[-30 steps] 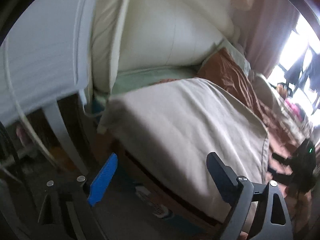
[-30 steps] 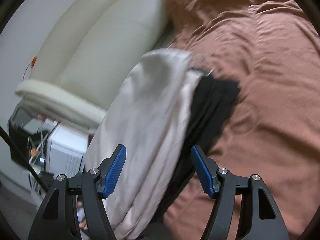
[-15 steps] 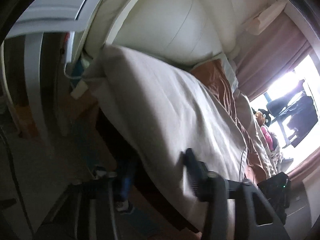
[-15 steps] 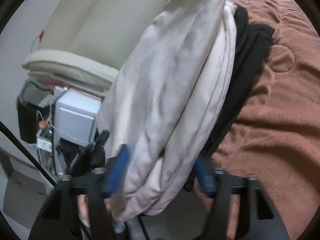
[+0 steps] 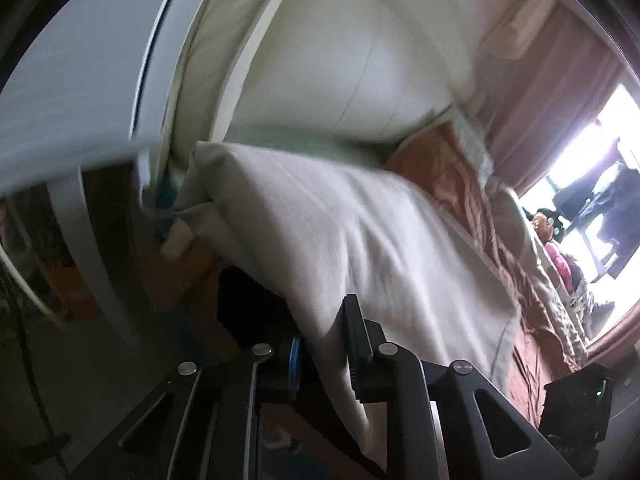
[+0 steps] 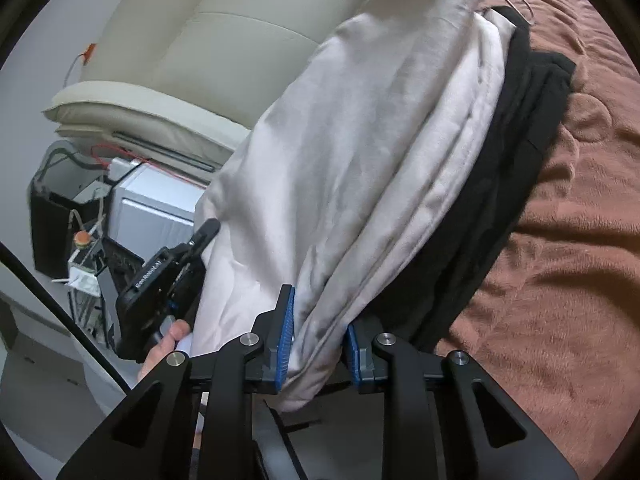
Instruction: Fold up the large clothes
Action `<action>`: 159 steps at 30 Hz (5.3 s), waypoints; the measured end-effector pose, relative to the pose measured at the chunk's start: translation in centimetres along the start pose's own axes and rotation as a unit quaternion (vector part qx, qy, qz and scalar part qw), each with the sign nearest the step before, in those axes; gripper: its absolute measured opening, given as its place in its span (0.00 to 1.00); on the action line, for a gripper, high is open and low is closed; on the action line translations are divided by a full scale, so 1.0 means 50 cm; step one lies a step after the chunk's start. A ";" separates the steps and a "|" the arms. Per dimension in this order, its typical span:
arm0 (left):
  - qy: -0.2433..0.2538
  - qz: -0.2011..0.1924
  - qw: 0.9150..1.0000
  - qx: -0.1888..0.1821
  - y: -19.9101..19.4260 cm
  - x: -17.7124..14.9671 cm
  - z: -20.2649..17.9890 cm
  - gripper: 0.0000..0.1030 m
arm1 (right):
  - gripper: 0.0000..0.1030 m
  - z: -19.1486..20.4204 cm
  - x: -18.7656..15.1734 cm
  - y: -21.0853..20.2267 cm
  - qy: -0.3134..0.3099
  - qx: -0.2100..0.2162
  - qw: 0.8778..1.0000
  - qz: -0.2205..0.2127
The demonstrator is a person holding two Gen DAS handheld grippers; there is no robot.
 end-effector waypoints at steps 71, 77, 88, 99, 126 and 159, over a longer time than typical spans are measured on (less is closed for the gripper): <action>0.246 -0.025 0.960 -0.129 -0.429 -0.399 -0.531 1.00 | 1.00 0.014 -0.344 -0.774 -0.074 -0.339 0.890 -0.297; 0.288 -0.023 0.948 -0.134 -0.478 -0.466 -0.555 1.00 | 1.00 0.009 -0.463 -0.831 -0.051 -0.332 0.886 -0.318; 0.311 -0.034 0.935 -0.168 -0.568 -0.556 -0.562 1.00 | 1.00 0.008 -0.645 -0.904 -0.039 -0.368 0.858 -0.357; 0.328 -0.037 0.928 -0.170 -0.636 -0.641 -0.523 1.00 | 1.00 0.066 -0.796 -0.863 -0.067 -0.368 0.857 -0.354; 0.362 -0.023 0.910 -0.198 -0.695 -0.744 -0.543 1.00 | 1.00 0.050 -0.929 -0.893 -0.054 -0.377 0.843 -0.380; 0.373 -0.053 0.907 -0.187 -0.727 -0.742 -0.541 1.00 | 1.00 0.058 -0.937 -0.896 -0.064 -0.373 0.841 -0.388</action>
Point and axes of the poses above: each gripper's, at about its wrist camera, not at the fingertips, and y roughly the way its jaws point, z to its left, x to its top, the point moved 8 cm from there along y, roughly the way its jaws point, and after that the axes turned 4 degrees about -x, right-handed, at the moved point
